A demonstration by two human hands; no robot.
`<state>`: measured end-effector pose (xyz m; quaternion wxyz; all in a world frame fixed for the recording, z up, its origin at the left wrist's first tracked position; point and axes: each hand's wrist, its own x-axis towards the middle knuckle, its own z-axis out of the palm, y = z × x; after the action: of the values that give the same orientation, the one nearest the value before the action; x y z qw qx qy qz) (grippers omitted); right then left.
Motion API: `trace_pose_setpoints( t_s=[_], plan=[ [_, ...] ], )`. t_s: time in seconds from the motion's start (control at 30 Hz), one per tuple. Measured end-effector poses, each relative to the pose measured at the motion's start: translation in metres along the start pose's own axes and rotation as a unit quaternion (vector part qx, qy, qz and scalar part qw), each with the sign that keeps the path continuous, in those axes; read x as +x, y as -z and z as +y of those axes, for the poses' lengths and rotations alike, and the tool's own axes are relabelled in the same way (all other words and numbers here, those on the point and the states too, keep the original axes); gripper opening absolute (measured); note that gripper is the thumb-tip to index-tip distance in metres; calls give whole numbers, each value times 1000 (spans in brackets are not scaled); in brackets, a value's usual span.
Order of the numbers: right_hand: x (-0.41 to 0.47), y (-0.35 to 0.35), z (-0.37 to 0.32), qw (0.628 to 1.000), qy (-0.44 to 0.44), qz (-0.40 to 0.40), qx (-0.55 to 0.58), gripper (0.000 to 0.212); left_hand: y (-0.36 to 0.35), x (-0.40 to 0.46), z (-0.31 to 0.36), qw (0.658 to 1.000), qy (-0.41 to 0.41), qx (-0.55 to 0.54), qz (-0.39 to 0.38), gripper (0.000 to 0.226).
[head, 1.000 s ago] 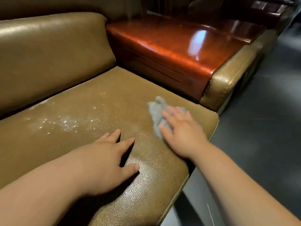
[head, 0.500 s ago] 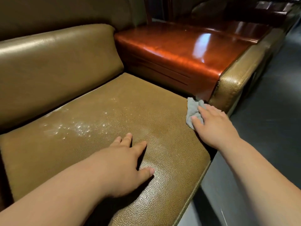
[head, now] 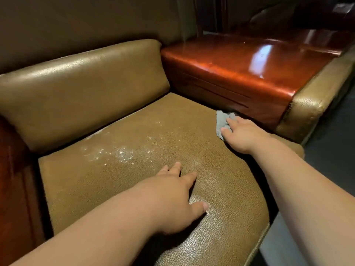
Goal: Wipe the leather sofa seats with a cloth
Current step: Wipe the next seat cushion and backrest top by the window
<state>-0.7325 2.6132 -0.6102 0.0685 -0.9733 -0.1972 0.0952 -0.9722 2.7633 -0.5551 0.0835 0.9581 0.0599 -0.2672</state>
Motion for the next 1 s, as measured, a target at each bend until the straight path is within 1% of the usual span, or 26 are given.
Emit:
trace_pose_setpoints(
  t_s=[0.03, 0.07, 0.13, 0.2, 0.23, 0.27, 0.33, 0.4, 0.43, 0.47, 0.53, 0.6, 0.63, 0.7, 0.73, 0.77, 0.83, 0.87, 0.9, 0.93, 0.97, 1.0],
  plan=[
    [-1, -3, -15, 1000, 12, -3, -4, 67, 0, 0, -1, 1000, -1, -2, 2, 85],
    [-10, -9, -33, 999, 45, -7, -11, 67, 1, 0, -1, 1000, -2, -5, 2, 84],
    [-50, -23, -68, 989, 140, -3, -39, 76, 3, -1, -3, 1000, -9, -4, 7, 80],
    [-84, -31, -83, 978, 207, 1, -36, 88, 6, -1, -6, 1000, -18, 0, 6, 76],
    [-81, -29, -79, 975, 223, -9, -22, 84, 8, -2, -8, 1000, -21, -6, 6, 74],
    [-70, -25, -71, 974, 224, -16, -16, 76, 10, -3, -9, 1000, -21, -14, 8, 73],
    [-29, -13, -49, 983, 180, -11, -19, 65, 13, -5, -11, 1000, -18, -22, 12, 74],
    [6, -2, -34, 994, 98, -10, -35, 64, 15, -5, -13, 999, -19, -28, 14, 74],
    [17, -2, -35, 996, 70, -15, -51, 65, 16, -6, -14, 999, -18, -30, 13, 74],
    [20, -4, -39, 996, 61, -16, -60, 66, 18, -7, -17, 999, -13, -36, 10, 73],
    [4, -13, -59, 993, 93, -17, -65, 67, 28, -15, -28, 998, 15, -52, 12, 70],
    [-40, -21, -78, 984, 169, -31, -57, 67, 42, -31, -50, 996, 76, -43, 28, 67],
    [-66, -26, -84, 975, 215, -30, -50, 69, 48, -40, -64, 993, 108, -23, 44, 67],
    [-97, -30, -84, 960, 272, -45, -46, 83, 47, -55, -94, 984, 162, 40, 70, 69],
    [-93, -29, -80, 959, 275, -56, -45, 90, 42, -62, -105, 978, 183, 64, 72, 70],
    [-79, -30, -76, 961, 267, -52, -40, 92, 35, -67, -115, 976, 194, 74, 62, 71],
    [-39, -22, -73, 975, 214, -43, -49, 83, 26, -70, -129, 978, 202, 41, 18, 75],
    [-20, -17, -76, 981, 176, -40, -66, 78, 27, -69, -135, 978, 210, -3, 17, 76],
    [-6, -14, -83, 985, 144, -43, -79, 75, 31, -68, -143, 975, 212, -48, 48, 74],
    [2, -14, -93, 987, 124, -46, -89, 74, 34, -67, -151, 970, 206, -75, 100, 73],
    [0, -16, -107, 988, 118, -48, -92, 72, 37, -65, -156, 968, 196, -87, 133, 71],
    [-11, -22, -125, 986, 128, -52, -88, 71, 37, -63, -161, 970, 189, -85, 130, 70]
  ],
)
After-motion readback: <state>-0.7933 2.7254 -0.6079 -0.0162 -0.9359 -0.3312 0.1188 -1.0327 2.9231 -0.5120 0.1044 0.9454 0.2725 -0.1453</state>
